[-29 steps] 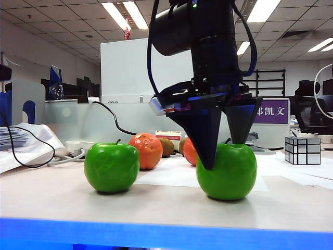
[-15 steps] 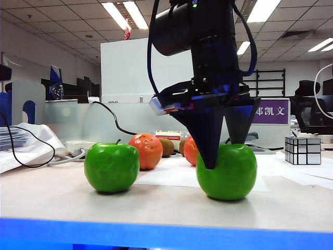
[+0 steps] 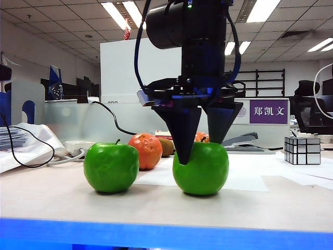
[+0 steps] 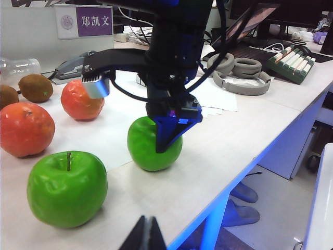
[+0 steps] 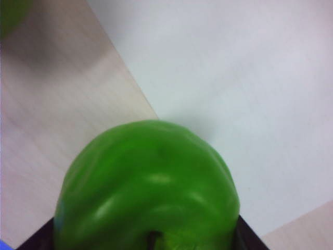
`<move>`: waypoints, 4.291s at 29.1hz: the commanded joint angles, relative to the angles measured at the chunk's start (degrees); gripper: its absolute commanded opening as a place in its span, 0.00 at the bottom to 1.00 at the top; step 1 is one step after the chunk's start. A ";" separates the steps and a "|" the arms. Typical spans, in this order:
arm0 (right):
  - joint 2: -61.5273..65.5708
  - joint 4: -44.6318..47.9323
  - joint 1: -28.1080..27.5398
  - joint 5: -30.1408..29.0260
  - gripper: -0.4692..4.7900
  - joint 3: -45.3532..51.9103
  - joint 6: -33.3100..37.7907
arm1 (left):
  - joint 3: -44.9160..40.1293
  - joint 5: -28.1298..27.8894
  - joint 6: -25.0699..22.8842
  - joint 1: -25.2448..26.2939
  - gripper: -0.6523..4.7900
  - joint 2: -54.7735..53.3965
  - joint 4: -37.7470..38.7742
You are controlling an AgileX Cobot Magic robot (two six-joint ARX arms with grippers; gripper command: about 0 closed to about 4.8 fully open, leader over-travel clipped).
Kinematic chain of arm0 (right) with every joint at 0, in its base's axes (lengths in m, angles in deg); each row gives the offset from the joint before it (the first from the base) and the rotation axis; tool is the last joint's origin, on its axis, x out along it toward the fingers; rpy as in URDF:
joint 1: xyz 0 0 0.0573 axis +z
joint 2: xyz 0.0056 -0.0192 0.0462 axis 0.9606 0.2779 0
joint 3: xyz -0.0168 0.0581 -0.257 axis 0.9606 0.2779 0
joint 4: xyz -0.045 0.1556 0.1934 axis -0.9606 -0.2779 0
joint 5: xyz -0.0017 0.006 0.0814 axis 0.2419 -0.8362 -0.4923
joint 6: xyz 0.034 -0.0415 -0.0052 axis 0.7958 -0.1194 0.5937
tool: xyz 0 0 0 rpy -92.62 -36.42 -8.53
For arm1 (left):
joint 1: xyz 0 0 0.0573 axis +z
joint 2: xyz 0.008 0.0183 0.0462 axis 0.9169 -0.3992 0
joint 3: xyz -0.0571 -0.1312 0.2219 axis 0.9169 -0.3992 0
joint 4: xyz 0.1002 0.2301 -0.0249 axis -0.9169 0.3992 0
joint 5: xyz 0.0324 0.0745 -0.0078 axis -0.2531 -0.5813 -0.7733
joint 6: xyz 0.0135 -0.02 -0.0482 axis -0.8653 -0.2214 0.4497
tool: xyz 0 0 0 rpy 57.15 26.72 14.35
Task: Put the same fruits together.
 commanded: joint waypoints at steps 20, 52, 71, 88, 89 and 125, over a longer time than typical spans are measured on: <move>0.70 5.57 3.04 -5.14 0.07 -1.25 0.55 | 0.07 0.31 -0.02 -0.02 0.11 0.07 -0.76; 0.72 4.94 2.73 -2.21 1.00 -1.84 0.48 | -0.24 0.37 -0.02 -0.02 0.11 0.07 -0.74; -0.15 2.73 2.78 1.22 1.00 -8.59 0.50 | -0.57 0.39 0.07 -0.02 0.11 0.07 -0.68; -15.34 -2.54 3.19 1.42 0.92 -28.22 0.59 | 3.26 -4.87 10.38 0.00 0.11 0.07 -17.86; -17.38 -1.77 3.19 1.36 0.73 -28.96 0.46 | 3.74 -6.80 10.51 0.00 0.11 0.07 -18.75; -104.80 26.67 2.91 9.81 0.08 43.25 -0.44 | 4.57 -18.01 13.53 0.24 0.11 0.02 -17.31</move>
